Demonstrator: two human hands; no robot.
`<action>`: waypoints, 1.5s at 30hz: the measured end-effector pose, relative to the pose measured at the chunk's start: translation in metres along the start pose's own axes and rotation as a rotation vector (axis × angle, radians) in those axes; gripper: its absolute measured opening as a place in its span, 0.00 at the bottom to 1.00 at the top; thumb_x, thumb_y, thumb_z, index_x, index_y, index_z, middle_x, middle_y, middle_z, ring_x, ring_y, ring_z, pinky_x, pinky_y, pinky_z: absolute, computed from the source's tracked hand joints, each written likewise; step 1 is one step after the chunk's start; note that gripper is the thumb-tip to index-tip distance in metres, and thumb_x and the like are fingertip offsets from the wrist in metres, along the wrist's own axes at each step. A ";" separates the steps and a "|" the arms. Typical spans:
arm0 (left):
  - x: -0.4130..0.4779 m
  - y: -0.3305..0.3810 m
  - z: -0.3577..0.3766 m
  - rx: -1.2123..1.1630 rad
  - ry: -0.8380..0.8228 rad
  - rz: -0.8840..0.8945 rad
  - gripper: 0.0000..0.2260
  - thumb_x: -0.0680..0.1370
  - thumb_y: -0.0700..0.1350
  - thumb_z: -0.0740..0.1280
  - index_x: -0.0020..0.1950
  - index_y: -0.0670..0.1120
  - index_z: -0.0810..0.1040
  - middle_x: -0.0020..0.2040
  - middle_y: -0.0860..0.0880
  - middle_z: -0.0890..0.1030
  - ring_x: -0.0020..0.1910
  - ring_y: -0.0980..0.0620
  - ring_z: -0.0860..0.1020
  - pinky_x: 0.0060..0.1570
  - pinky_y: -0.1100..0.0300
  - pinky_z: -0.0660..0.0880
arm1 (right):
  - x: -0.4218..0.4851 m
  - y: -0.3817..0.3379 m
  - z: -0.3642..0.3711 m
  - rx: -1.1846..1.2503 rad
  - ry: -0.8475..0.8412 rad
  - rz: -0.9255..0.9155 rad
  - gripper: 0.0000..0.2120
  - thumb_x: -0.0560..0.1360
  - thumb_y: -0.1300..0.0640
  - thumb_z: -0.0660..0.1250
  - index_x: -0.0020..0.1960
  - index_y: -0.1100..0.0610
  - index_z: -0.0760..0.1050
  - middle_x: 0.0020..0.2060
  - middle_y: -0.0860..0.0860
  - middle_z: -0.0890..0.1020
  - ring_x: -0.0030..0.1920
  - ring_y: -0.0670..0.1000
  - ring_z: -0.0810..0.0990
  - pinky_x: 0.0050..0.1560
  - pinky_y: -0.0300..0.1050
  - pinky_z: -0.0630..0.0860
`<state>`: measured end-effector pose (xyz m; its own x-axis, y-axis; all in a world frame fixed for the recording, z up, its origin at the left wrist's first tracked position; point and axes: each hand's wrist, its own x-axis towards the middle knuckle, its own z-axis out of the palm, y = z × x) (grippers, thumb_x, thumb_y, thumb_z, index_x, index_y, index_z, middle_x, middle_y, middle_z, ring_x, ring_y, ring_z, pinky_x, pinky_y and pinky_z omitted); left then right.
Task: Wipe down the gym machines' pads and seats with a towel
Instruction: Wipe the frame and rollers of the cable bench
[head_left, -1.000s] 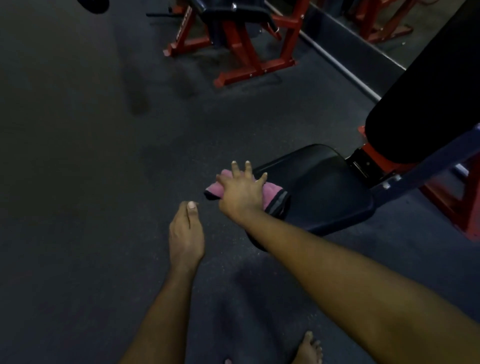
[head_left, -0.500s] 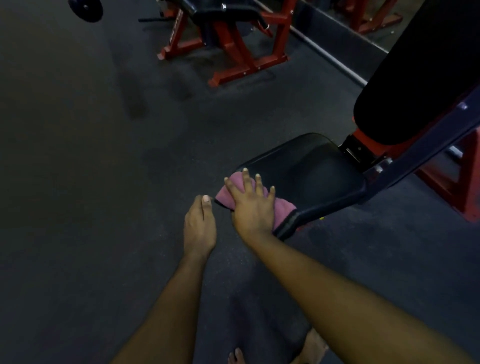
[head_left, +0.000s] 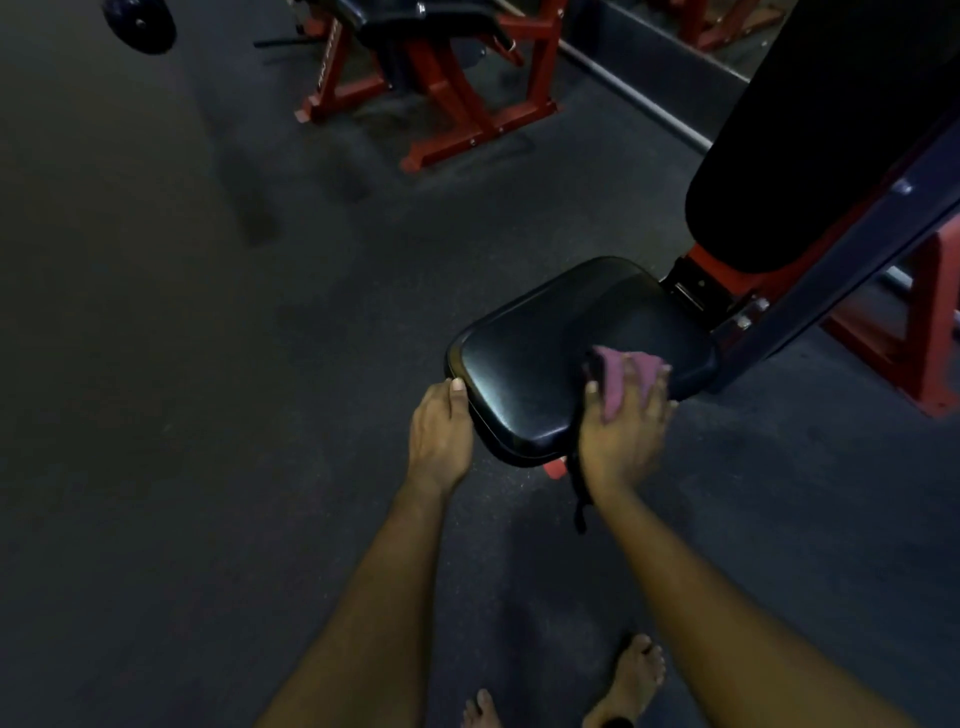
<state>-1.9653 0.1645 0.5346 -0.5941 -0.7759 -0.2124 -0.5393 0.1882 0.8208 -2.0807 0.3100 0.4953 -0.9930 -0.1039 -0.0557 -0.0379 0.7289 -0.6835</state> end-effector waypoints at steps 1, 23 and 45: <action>0.001 0.001 0.001 0.020 0.004 -0.004 0.15 0.87 0.53 0.51 0.54 0.49 0.75 0.50 0.54 0.77 0.51 0.54 0.76 0.52 0.58 0.70 | -0.019 -0.009 0.006 -0.033 -0.017 -0.047 0.31 0.81 0.40 0.62 0.82 0.40 0.56 0.83 0.49 0.47 0.82 0.61 0.48 0.70 0.66 0.67; 0.003 0.024 -0.014 0.355 -0.240 -0.052 0.19 0.84 0.40 0.56 0.76 0.42 0.68 0.75 0.42 0.70 0.73 0.42 0.69 0.70 0.52 0.66 | -0.071 -0.031 0.010 -0.130 -0.194 -0.071 0.34 0.80 0.52 0.66 0.82 0.42 0.56 0.83 0.53 0.50 0.79 0.67 0.56 0.65 0.64 0.75; -0.054 0.214 -0.173 0.162 -0.490 0.483 0.13 0.75 0.58 0.70 0.45 0.50 0.72 0.40 0.51 0.77 0.40 0.54 0.74 0.42 0.49 0.74 | -0.058 -0.180 -0.216 0.768 -0.987 -0.155 0.26 0.77 0.48 0.72 0.72 0.53 0.73 0.65 0.56 0.81 0.66 0.56 0.79 0.69 0.54 0.75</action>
<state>-1.9452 0.1423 0.8132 -0.9691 -0.2298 -0.0893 -0.2067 0.5598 0.8024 -2.0409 0.3307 0.7788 -0.4655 -0.8546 -0.2300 0.2576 0.1179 -0.9590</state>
